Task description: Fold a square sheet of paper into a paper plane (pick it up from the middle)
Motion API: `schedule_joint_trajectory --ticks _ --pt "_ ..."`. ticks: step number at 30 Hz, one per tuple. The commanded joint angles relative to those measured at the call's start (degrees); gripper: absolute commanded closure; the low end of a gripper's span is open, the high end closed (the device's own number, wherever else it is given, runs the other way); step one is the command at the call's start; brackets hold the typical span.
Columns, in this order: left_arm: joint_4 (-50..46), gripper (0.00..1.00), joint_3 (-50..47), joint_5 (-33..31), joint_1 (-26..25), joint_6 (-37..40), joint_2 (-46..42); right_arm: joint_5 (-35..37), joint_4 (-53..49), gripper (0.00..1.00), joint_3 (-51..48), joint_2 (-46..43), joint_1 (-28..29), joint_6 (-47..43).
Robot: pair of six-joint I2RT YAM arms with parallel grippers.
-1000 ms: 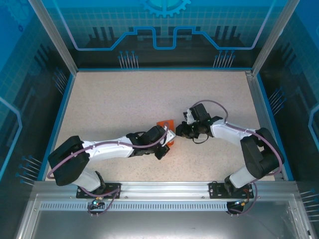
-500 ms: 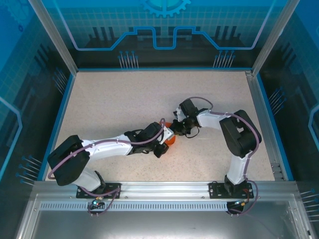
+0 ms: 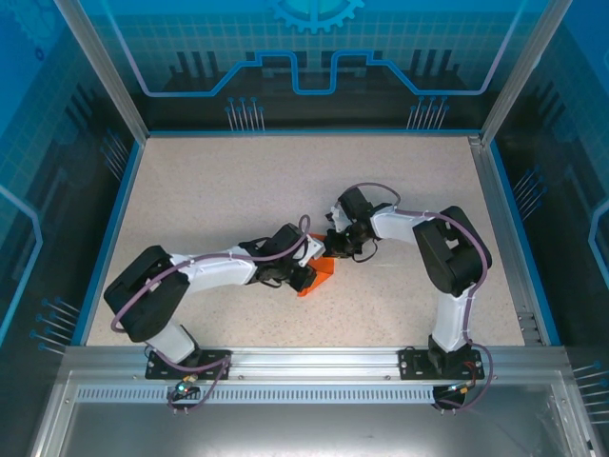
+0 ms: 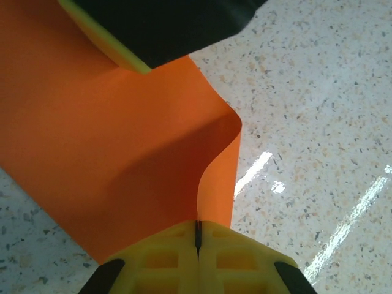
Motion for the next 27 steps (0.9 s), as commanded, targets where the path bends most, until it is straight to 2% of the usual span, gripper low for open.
schedule_joint_trajectory --ticks 1,9,27 --pt "-0.47 1.0 1.37 1.6 0.99 -1.62 0.89 2.65 -2.98 0.84 0.19 2.61 0.77 -1.18" --pt "-0.55 1.0 1.79 1.62 3.18 -1.69 1.57 3.57 -3.93 0.84 0.48 2.97 0.8 -1.65" --pt "-0.5 1.0 -0.02 -2.66 3.98 -3.61 2.58 4.39 -4.55 0.84 0.96 3.33 0.8 -0.95"
